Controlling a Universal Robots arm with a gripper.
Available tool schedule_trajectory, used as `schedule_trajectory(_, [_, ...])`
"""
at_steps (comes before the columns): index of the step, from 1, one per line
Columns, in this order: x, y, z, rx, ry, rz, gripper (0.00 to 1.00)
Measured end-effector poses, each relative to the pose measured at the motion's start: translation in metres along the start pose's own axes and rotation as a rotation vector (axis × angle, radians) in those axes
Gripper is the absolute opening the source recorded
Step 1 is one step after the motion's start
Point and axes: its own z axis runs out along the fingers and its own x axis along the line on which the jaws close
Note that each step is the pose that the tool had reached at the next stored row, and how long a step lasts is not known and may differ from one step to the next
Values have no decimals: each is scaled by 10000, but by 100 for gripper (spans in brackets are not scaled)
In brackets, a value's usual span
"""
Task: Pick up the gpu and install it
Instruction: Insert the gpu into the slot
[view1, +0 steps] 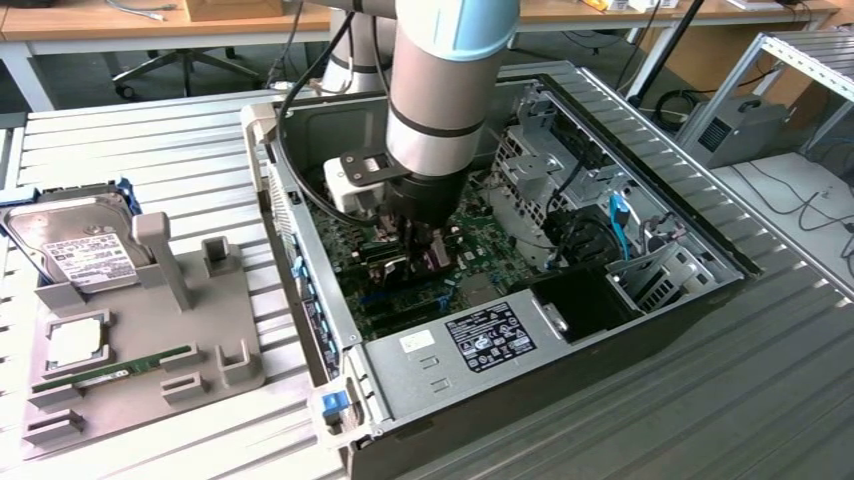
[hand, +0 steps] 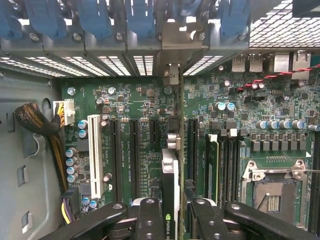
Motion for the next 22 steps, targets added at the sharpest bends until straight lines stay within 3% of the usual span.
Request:
schedule_trajectory(10, [1, 2, 19, 209, -2, -33, 27])
schedule_trajectory(22, [0, 4, 30, 215, -6, -35, 27])
